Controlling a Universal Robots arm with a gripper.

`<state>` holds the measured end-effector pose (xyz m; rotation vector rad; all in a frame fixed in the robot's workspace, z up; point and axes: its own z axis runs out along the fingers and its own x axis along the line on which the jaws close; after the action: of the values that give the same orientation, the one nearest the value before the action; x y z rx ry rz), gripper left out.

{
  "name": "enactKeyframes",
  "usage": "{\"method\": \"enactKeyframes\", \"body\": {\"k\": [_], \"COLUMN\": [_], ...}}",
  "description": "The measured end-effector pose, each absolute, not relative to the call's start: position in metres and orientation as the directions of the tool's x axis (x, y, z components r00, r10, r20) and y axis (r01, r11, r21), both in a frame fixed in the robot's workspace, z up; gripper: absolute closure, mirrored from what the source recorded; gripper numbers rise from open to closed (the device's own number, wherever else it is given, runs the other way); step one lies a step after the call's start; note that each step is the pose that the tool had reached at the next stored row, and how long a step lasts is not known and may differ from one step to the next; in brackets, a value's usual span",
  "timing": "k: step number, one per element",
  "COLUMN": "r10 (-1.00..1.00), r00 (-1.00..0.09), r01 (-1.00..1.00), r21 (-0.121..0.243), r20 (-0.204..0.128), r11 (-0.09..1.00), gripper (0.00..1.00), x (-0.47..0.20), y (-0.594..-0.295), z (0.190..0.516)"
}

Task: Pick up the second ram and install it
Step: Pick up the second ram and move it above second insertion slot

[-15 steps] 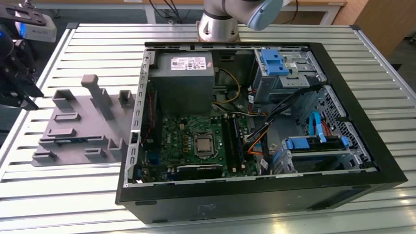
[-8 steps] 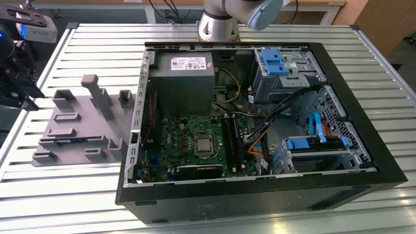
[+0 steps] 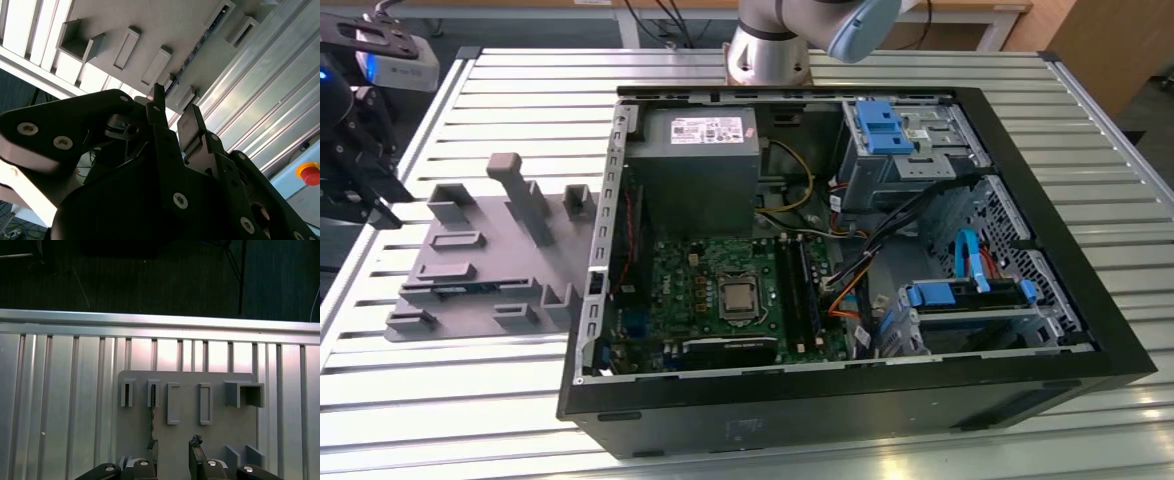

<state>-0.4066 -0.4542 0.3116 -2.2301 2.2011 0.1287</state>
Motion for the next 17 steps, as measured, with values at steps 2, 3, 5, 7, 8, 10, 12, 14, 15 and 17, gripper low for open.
{"method": "enactKeyframes", "body": {"k": [2, 3, 5, 7, 8, 10, 12, 14, 15, 17], "r10": [-0.998, -0.998, -0.998, -0.998, -0.998, -0.998, -0.998, -0.998, -0.998, -0.998], "r00": [0.011, 0.011, 0.011, 0.011, 0.011, 0.012, 0.012, 0.012, 0.011, 0.011], "r01": [-0.998, -0.998, -0.998, -0.998, -0.998, -0.999, -0.999, -0.999, -0.999, -0.999], "r21": [0.054, 0.054, 0.054, 0.053, 0.053, 0.052, 0.051, 0.051, 0.051, 0.051], "r20": [-0.062, -0.062, -0.062, -0.061, -0.060, -0.059, -0.059, -0.058, -0.058, -0.058], "r11": [-0.015, -0.015, -0.015, -0.015, -0.015, -0.015, -0.015, -0.015, -0.014, -0.014], "gripper": [0.62, 0.62, 0.62, 0.62, 0.62, 0.62, 0.62, 0.62, 0.62, 0.62], "x": [-0.407, -0.407, -0.407, -0.407, -0.407, -0.407, -0.407, -0.407, -0.407, -0.407], "y": [-0.454, -0.454, -0.454, -0.455, -0.455, -0.455, -0.455, -0.455, -0.455, -0.455], "z": [0.311, 0.310, 0.309, 0.308, 0.308, 0.306, 0.304, 0.302, 0.301, 0.299]}}
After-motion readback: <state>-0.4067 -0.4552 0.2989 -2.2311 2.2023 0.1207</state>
